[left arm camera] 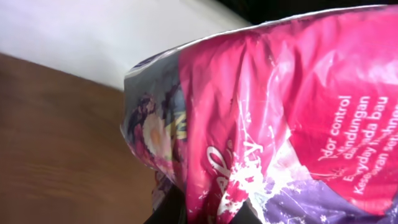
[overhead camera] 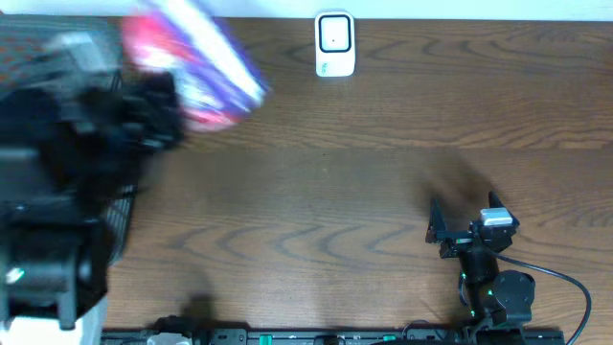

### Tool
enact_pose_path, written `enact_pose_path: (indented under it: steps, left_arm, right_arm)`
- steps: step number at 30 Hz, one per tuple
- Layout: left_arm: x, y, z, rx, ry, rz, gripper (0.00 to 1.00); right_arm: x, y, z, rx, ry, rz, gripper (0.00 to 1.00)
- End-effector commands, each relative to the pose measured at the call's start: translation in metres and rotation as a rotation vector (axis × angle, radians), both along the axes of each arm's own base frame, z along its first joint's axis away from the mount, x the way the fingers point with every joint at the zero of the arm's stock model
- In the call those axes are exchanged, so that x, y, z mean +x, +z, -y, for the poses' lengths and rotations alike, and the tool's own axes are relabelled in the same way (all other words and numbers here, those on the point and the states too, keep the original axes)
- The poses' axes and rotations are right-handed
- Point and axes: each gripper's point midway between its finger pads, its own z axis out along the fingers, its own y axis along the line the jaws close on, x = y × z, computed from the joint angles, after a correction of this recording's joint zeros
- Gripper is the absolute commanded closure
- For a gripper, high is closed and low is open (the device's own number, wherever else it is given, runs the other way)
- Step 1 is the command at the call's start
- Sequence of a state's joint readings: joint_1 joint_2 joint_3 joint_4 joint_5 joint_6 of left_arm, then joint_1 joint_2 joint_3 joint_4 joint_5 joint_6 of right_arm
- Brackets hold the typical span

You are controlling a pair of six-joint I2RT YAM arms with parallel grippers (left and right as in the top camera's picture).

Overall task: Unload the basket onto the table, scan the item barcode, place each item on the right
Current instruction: 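Lift the pink-purple package out and place it on the table centre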

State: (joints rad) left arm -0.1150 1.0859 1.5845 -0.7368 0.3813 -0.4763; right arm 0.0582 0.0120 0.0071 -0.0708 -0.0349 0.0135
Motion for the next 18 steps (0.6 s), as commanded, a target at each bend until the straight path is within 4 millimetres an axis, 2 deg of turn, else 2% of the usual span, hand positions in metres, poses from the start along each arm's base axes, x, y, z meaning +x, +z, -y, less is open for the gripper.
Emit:
enact_pose_path:
  steps: [1, 5, 9, 11, 14, 15, 18]
  left_arm:
    - [0.013, -0.042, 0.045, 0.204, -0.147, -0.046, 0.93]
    - [0.030, -0.093, 0.077, 0.336, -0.218, -0.161, 0.93]
    - [0.055, -0.151, 0.097, 0.459, -0.217, -0.286, 0.93]
    - [0.069, -0.191, 0.107, 0.512, -0.227, -0.372, 0.93]
    - [0.081, -0.238, 0.114, 0.537, -0.231, -0.487, 0.93]
    - [0.085, -0.265, 0.117, 0.540, -0.223, -0.562, 0.92]
    - [0.087, -0.307, 0.123, 0.533, -0.225, -0.676, 0.93]
  right_arm:
    - [0.000, 0.000, 0.003, -0.011, -0.011, 0.001, 0.01]
    - [0.000, 0.000, 0.003, -0.011, -0.011, 0.001, 0.01]
    - [0.000, 0.000, 0.003, -0.011, -0.011, 0.001, 0.01]
    - [0.000, 0.000, 0.003, -0.011, -0.011, 0.001, 0.01]
    - [0.000, 0.000, 0.003, -0.011, -0.011, 0.001, 0.01]
    - [0.000, 0.000, 0.003, -0.011, -0.011, 0.001, 0.01]
    - [0.000, 0.000, 0.003, -0.011, -0.011, 0.001, 0.01]
